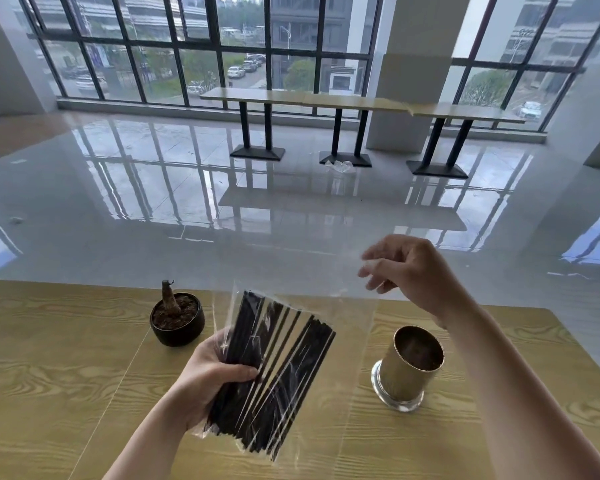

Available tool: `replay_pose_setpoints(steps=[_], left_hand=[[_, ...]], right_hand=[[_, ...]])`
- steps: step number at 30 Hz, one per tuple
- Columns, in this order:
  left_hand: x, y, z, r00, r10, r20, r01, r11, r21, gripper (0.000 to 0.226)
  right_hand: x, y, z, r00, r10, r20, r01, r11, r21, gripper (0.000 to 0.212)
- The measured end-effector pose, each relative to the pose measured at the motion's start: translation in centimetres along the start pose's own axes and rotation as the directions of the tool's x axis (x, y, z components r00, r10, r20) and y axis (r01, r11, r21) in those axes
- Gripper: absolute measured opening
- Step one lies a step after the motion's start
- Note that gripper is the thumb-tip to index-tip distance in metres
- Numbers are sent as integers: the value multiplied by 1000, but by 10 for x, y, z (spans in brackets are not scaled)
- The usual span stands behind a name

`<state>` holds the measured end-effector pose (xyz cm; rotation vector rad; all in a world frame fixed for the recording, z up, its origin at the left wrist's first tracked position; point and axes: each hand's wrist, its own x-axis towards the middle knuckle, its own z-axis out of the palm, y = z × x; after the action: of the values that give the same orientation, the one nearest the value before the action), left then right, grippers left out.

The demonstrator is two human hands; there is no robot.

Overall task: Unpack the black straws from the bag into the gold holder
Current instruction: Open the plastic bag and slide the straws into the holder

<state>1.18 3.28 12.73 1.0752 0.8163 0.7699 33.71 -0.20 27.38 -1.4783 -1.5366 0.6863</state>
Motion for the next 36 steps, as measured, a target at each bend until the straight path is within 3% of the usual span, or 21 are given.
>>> replay_pose_setpoints(steps=[2,4,6,8,9,13,15,17,19,20,21,22,24,25,27,31,33,36], left_hand=[[-1,-1,-1,999,0,37,0,1000,-13,59],[-2,-3,-2,998,-1,71,2,1000,-9,61],[-3,-6,-6,995,-3,101,3,1000,0,60],[-4,-7,-11,995,-9,99,8,1000,11,60],[-4,-7,-13,996,-10,93,8,1000,19,59],[-4,-6,-20,997,-6,80,-5,991,131,62],[-3,-5,-18,998,24,-63,-10,978,210,78],[-2,-4,-10,923,122,-364,54,898,437,92],[-3,-2,8,712,358,-604,117,788,604,80],[-6,0,20,601,525,-603,37,736,676,64],[-8,4,35,509,694,-510,-99,636,766,47],[-10,9,50,462,817,-345,-232,487,842,35],[-4,21,77,464,886,7,-414,209,886,30],[2,29,88,503,858,104,-440,152,885,36],[17,46,101,582,803,128,-414,157,897,53],[29,57,108,626,773,103,-447,247,859,59],[32,55,109,594,788,161,-502,206,840,55],[34,54,110,467,862,195,-538,102,837,29]], right_hand=[[4,-2,-1,997,18,81,-11,996,-92,26],[9,-5,4,994,10,108,25,947,-320,42],[14,-10,9,995,-25,99,66,900,-430,33],[19,-16,10,993,-18,114,55,942,-331,7],[20,-19,9,991,-6,133,42,963,-268,4],[24,-34,2,974,52,222,-28,994,-108,7],[25,-42,3,967,62,246,-53,998,-44,7],[25,-49,6,964,51,262,-53,999,1,6],[26,-54,11,963,45,267,-57,998,38,7],[25,-55,15,962,50,269,-64,997,45,8],[26,-56,19,960,58,274,-73,996,46,8],[26,-57,24,957,68,281,-82,996,40,8],[27,-60,35,949,86,302,-94,995,12,9],[27,-60,39,944,93,315,-96,995,-5,10],[26,-61,44,936,96,338,-92,995,-28,11],[21,-60,33,944,82,321,-74,997,-37,9],[19,-56,22,944,91,316,-74,995,-67,8],[15,-51,11,948,132,289,-103,988,-115,9]])
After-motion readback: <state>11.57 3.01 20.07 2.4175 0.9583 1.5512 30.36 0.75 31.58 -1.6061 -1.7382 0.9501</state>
